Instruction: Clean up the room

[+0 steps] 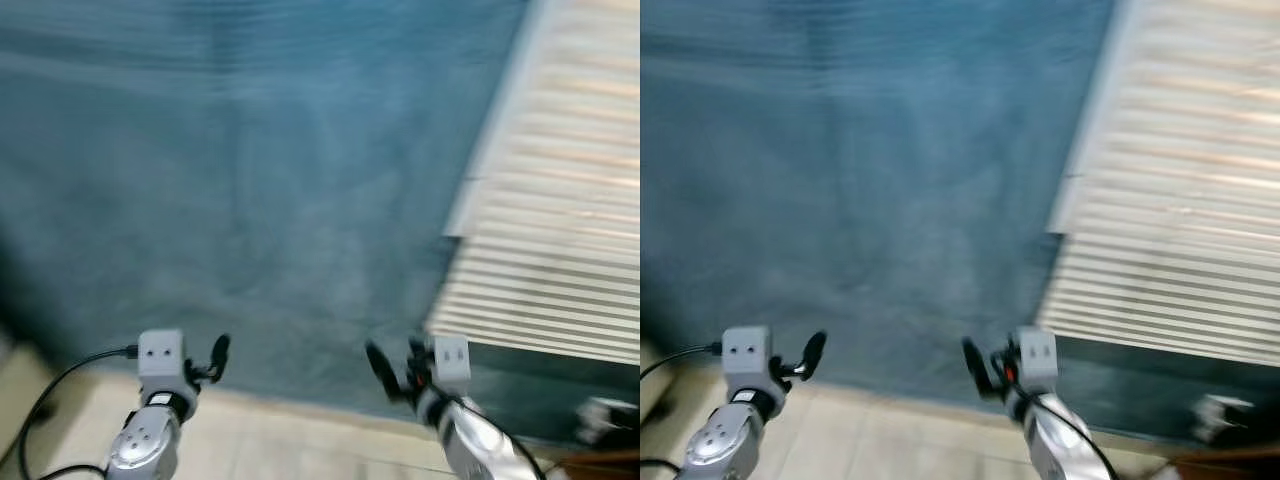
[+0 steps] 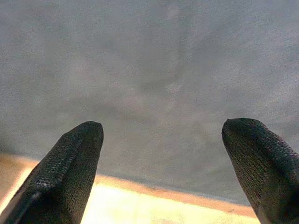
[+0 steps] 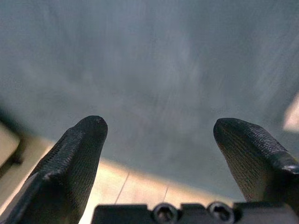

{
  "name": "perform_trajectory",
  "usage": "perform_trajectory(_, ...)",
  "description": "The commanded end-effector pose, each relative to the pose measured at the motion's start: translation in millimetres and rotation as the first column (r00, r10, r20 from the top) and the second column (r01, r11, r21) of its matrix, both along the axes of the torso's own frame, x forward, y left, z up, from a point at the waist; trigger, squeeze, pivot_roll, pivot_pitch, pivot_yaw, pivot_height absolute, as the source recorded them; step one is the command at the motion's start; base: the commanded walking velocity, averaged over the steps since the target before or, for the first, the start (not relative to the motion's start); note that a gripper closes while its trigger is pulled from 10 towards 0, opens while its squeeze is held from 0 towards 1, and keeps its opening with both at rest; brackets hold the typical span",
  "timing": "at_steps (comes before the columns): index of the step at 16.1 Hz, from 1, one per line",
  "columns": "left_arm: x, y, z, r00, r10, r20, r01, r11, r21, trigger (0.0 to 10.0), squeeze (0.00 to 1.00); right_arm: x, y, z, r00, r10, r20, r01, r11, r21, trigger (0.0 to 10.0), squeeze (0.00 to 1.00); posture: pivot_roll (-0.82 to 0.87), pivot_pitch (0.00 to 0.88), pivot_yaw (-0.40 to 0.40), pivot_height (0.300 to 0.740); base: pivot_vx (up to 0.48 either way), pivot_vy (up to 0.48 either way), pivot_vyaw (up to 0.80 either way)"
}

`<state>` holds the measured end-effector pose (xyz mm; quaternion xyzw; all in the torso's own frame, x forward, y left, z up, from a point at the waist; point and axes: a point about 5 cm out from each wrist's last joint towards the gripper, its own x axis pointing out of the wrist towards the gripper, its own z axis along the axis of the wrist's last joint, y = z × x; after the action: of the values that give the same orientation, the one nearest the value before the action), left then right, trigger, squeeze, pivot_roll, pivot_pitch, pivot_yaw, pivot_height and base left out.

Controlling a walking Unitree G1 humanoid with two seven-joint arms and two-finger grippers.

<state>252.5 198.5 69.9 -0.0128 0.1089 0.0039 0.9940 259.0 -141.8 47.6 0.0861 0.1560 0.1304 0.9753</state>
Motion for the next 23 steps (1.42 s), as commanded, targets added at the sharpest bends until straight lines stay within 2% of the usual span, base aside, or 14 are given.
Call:
perform_trajectory(1, 3.6, -4.6, 3.4, 1.000, -0.016, 0.015, 0.015, 1.000, 0.009, 10.0, 0.00, 1.6, -6.8, 0.8, 1.000, -0.015, 0.001, 0.015, 1.000, -0.012, 10.0, 0.00, 0.06, 0.000, -0.069, 0.740, 0.000, 0.000, 0.59)
perform_trajectory(2, 7.5, -6.0, 4.8, 1.000, -0.016, 0.010, 0.016, 1.000, -0.020, 10.0, 0.00, 5.4, -8.1, -1.6, 1.000, -0.016, -0.011, 0.016, 1.000, -0.013, 10.0, 0.00, 0.06, 0.000, -0.068, 0.740, 0.000, 0.000, 0.60)
perform_trajectory(4, 9.4, -6.8, 4.4, 0.999, -0.032, 0.003, 0.032, 0.999, 0.035, 10.0, 0.00, 7.5, -11.0, -0.9, 1.000, -0.030, 0.007, 0.030, 1.000, -0.002, 10.0, 0.00, 0.06, 0.000, -0.068, 0.740, 0.000, 0.480, 0.60)
perform_trajectory(5, 9.3, -5.1, 3.0, 0.999, -0.044, -0.023, 0.047, 0.986, 0.158, 10.0, 0.00, 5.8, -24.8, 4.2, 0.991, -0.121, 0.058, 0.121, 0.993, 0.009, 10.0, 0.00, 0.06, 0.000, -0.066, 0.740, 0.000, 0.000, 0.54)
perform_trajectory(6, 11.4, -6.5, 8.1, 0.998, -0.066, -0.007, 0.067, 0.986, 0.156, 10.0, 0.00, -2.9, -35.4, 2.5, 0.984, -0.164, 0.074, 0.167, 0.985, -0.034, 10.0, 0.00, 0.06, 0.000, -0.058, 0.740, 0.000, 0.000, 0.52)
perform_trajectory(7, 15.1, -7.4, 13.3, 0.997, -0.081, 0.003, 0.079, 0.987, 0.139, 10.0, 0.00, -14.5, -38.7, -6.0, 0.983, -0.176, 0.042, 0.178, 0.983, -0.045, 10.0, 0.00, 0.05, 0.000, -0.034, 0.740, 0.000, 0.000, 0.51)
perform_trajectory(9, 18.3, -7.6, 12.1, 0.995, -0.101, -0.014, 0.101, 0.983, 0.155, 10.0, 0.00, -17.0, -40.1, -11.4, 0.977, -0.213, 0.022, 0.214, 0.976, -0.027, 10.0, 0.00, 0.02, 0.000, -0.002, 0.740, 0.000, 0.000, 0.51)
perform_trajectory(10, 20.9, -5.6, 9.4, 0.994, -0.105, -0.039, 0.110, 0.981, 0.162, 10.0, 0.00, -10.8, -35.1, -7.1, 0.972, -0.228, 0.050, 0.228, 0.974, 0.001, 10.0, 0.00, -0.02, 0.000, 0.058, 0.740, 0.000, 0.000, 0.51)
perform_trajectory(11, 21.4, -5.0, 9.1, 0.994, -0.105, -0.044, 0.111, 0.980, 0.164, 10.0, 0.00, -9.9, -33.2, -6.1, 0.972, -0.227, 0.057, 0.227, 0.974, 0.006, 10.0, 0.00, -0.02, 0.000, 0.058, 0.740, 0.000, 0.000, 0.51)
perform_trajectory(12, 23.5, -9.0, 7.8, 0.990, -0.130, -0.058, 0.137, 0.979, 0.152, 10.0, 0.00, -9.1, -27.2, -4.6, 0.973, -0.220, 0.072, 0.220, 0.975, 0.003, 10.0, 0.00, -0.05, 0.000, 0.106, 0.740, 0.000, 0.000, 0.52)
perform_trajectory(14, 29.8, -18.4, 9.1, 0.982, -0.182, -0.051, 0.187, 0.974, 0.127, 10.0, 0.00, -15.5, -23.8, -5.6, 0.968, -0.239, 0.075, 0.242, 0.970, -0.038, 10.0, 0.00, -0.08, 0.000, 0.132, 0.740, 0.000, 0.000, 0.26)
perform_trajectory(16, 32.5, -14.2, 3.7, 0.993, -0.103, -0.056, 0.103, 0.995, 0.003, 10.0, 0.00, -21.8, -27.1, -4.6, 0.958, -0.277, 0.075, 0.277, 0.961, 0.011, 10.0, 0.00, -0.09, 0.000, 0.111, 0.740, 0.000, 0.240, 0.26)
perform_trajectory(18, 30.3, -17.2, -0.3, 0.994, -0.089, -0.062, 0.090, 0.996, 0.019, 10.0, 0.00, -24.0, -26.9, -4.8, 0.968, -0.241, 0.075, 0.242, 0.970, -0.001, 10.0, 0.00, -0.09, 0.000, 0.087, 0.740, 0.000, 0.480, 0.58)
perform_trajectory(23, 32.7, -18.2, -0.4, 0.998, -0.057, -0.038, 0.059, 0.997, 0.059, 10.0, 0.00, -9.3, -28.2, -1.4, 0.983, -0.155, 0.096, 0.158, 0.987, -0.025, 10.0, 0.00, -0.03, 0.000, 0.019, 0.740, 0.000, 0.000, 0.55)
